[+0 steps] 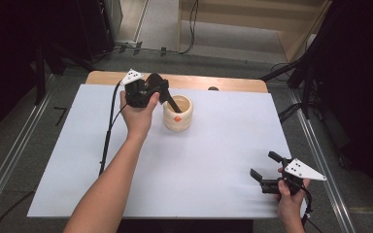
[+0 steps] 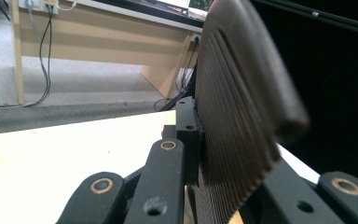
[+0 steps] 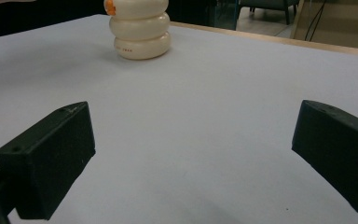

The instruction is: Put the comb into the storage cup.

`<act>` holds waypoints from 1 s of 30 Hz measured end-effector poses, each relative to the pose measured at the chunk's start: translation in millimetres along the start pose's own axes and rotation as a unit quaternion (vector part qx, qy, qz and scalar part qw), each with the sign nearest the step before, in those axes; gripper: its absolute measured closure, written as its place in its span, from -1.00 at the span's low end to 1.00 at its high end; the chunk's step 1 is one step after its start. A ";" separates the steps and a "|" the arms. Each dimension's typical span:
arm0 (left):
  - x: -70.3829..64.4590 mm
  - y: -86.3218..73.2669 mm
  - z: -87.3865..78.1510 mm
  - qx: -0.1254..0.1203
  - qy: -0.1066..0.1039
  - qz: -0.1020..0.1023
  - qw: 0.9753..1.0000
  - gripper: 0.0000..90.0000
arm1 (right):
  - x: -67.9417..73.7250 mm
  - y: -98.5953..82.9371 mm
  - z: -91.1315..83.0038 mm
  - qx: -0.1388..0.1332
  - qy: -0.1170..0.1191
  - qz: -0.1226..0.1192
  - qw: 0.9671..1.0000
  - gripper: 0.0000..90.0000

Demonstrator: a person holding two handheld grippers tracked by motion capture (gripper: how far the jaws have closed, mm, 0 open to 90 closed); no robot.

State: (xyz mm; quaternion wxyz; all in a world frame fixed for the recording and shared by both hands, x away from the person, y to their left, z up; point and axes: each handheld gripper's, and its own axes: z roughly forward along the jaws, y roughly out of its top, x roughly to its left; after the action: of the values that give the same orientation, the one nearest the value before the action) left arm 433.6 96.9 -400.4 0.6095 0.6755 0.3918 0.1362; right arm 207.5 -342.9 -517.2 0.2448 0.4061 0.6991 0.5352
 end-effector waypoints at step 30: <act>1.8 -23.6 17.5 0.011 0.012 -0.037 0.999 0.88 | 0.2 -0.2 -0.3 -0.002 -0.001 0.003 1.000 -1.00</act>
State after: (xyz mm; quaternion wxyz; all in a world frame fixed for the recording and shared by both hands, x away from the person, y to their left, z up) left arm 437.8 84.5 -426.7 0.6020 0.6654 0.4255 0.1175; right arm 207.1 -342.9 -517.3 0.2447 0.4083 0.6964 0.5371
